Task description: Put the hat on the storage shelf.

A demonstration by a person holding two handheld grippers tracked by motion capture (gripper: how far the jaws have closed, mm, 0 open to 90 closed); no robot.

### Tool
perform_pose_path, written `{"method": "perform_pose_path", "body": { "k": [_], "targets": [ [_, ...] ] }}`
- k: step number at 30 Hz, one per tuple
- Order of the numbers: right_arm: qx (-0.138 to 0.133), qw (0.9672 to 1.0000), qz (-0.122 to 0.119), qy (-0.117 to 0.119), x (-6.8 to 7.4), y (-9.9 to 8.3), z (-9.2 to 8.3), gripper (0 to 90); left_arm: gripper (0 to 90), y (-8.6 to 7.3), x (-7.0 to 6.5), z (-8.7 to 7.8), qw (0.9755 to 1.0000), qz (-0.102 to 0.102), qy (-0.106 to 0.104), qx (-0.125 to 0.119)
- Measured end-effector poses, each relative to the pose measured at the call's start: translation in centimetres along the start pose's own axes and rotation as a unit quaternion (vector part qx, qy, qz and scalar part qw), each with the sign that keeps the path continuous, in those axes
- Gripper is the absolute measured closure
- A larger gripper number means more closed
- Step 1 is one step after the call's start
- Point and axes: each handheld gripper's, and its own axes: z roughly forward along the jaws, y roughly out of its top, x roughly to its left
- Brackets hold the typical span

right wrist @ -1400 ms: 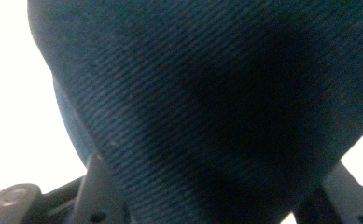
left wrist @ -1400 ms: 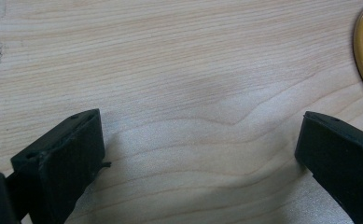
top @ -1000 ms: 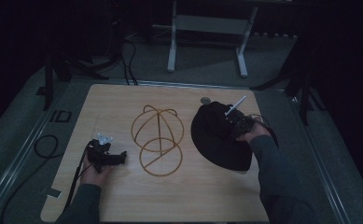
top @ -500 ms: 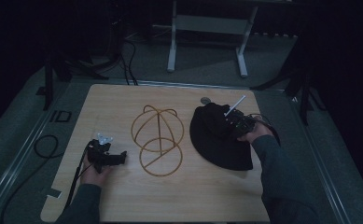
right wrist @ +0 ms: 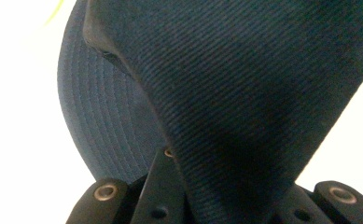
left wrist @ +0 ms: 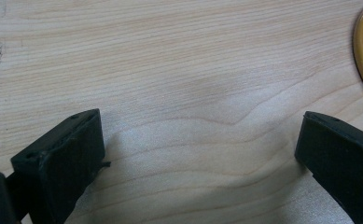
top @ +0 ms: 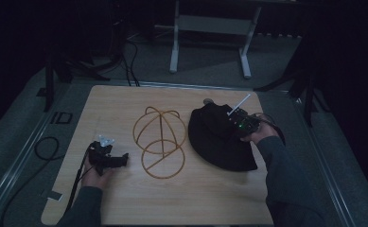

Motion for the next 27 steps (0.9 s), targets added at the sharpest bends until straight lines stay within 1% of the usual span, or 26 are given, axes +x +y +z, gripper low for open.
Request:
{"method": "perform_pose_path", "body": {
  "k": [14, 17, 27],
  "targets": [
    [-0.015, 0.9999, -0.007, 0.002, 0.0, -0.4, -1.9, 87.2, 1.5, 0.0, 0.0, 0.0, 1.0, 0.0, 0.0, 0.0],
    [-0.019, 0.9998, -0.003, 0.004, 0.0, -0.5, -2.3, 87.2, 1.5, 0.0, 0.0, 0.0, 1.0, 0.0, 0.0, 0.0],
    [-0.036, 0.9993, -0.008, 0.008, 0.4, -0.3, -3.8, 87.1, 1.5, 0.0, 0.0, 0.0, 1.0, 0.001, -0.001, -0.001]
  ]
}}
